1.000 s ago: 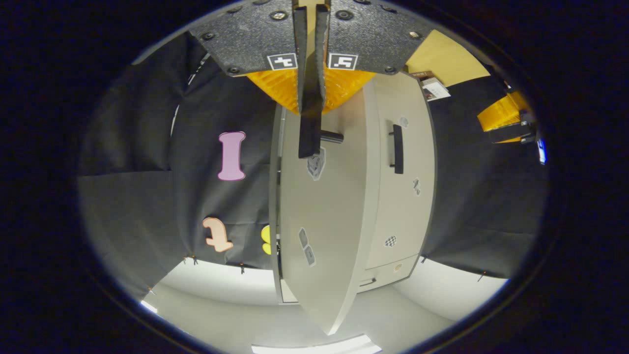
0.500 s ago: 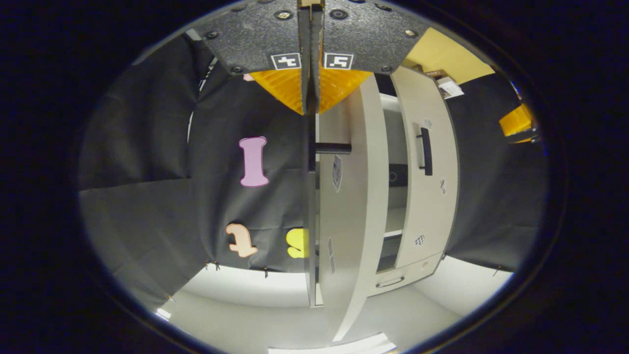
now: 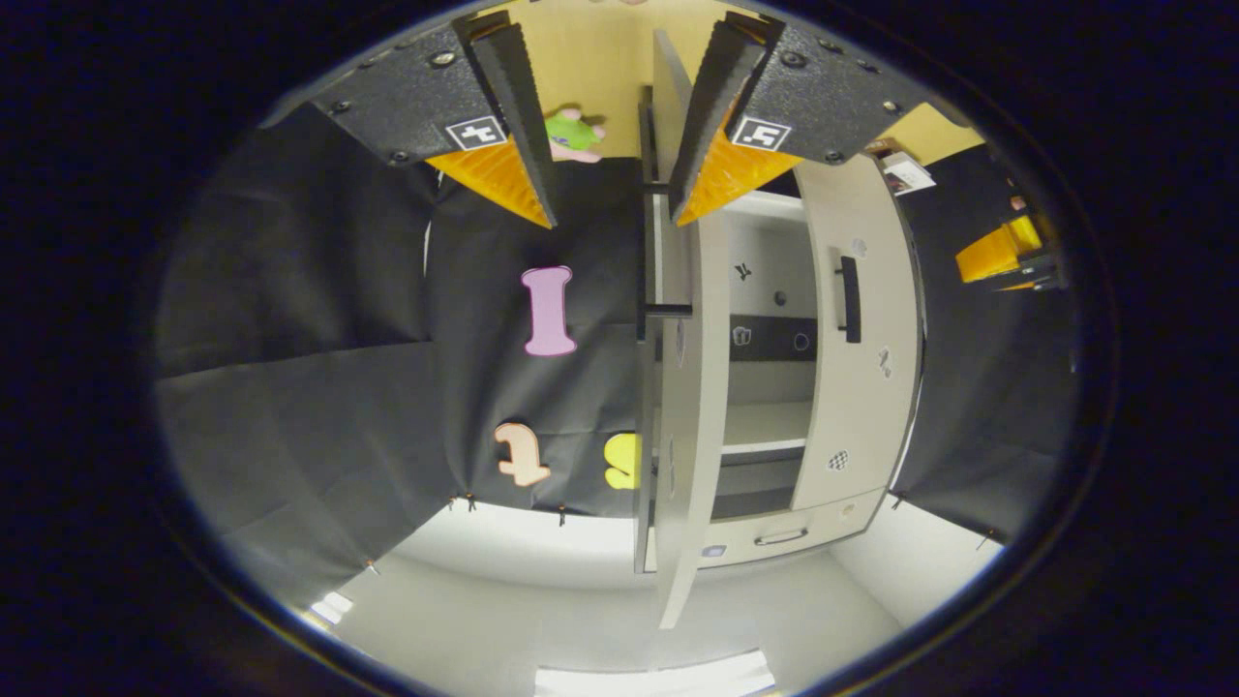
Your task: Open the right door of the double-door shoe cabinet with the right hand, and open the left door with the left hand.
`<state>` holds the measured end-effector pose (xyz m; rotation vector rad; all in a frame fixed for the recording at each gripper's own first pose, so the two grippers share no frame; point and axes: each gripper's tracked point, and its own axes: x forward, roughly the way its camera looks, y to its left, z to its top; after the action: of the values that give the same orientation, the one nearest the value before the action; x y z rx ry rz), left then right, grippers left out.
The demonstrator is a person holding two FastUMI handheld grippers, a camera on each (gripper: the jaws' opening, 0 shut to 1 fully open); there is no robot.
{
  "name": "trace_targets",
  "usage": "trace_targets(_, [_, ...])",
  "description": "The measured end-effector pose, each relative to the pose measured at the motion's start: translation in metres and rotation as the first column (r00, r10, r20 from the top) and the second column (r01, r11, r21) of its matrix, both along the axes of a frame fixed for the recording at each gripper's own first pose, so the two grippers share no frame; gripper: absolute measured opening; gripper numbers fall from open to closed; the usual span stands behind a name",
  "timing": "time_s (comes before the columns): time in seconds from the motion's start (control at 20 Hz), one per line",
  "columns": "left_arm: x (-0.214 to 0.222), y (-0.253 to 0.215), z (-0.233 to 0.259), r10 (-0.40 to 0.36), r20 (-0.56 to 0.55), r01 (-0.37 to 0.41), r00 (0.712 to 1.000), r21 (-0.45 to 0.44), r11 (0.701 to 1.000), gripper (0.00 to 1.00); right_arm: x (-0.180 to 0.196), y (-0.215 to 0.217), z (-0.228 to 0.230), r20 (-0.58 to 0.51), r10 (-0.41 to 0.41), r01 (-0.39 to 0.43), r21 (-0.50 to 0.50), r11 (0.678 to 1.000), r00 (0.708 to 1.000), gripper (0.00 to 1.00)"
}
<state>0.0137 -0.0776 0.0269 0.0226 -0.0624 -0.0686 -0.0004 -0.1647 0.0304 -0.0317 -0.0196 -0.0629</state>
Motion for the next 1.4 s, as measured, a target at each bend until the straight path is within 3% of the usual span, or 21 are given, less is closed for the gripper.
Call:
trace_targets(0.15, [0.041,0.004,0.022,-0.009,0.056,0.009,0.998,-0.005,1.000,0.95,-0.020,0.021,0.010,0.040,0.021,-0.020,-0.013,1.000,0.999,0.71])
trace_targets(0.35, [0.106,-0.003,0.029,-0.058,0.020,0.058,0.998,-0.024,0.998,0.95,-0.036,0.034,0.016,0.058,0.041,-0.040,-0.013,0.999,0.997,0.71])
trace_targets(0.65, [0.178,0.000,0.002,-0.021,-0.054,0.022,0.998,0.005,1.000,0.95,-0.046,0.018,0.022,0.076,-0.011,0.012,-0.015,1.000,0.997,0.71])
trace_targets(1.15, [0.235,0.020,-0.013,0.023,-0.103,-0.028,0.994,-0.048,0.998,0.95,-0.036,-0.002,0.018,0.065,-0.065,0.066,-0.007,0.998,0.996,0.71])
trace_targets(1.4, [0.236,0.023,-0.013,0.040,-0.097,-0.043,0.994,-0.027,0.999,0.93,-0.028,-0.001,0.021,0.077,-0.060,0.060,-0.007,0.998,0.995,0.71])
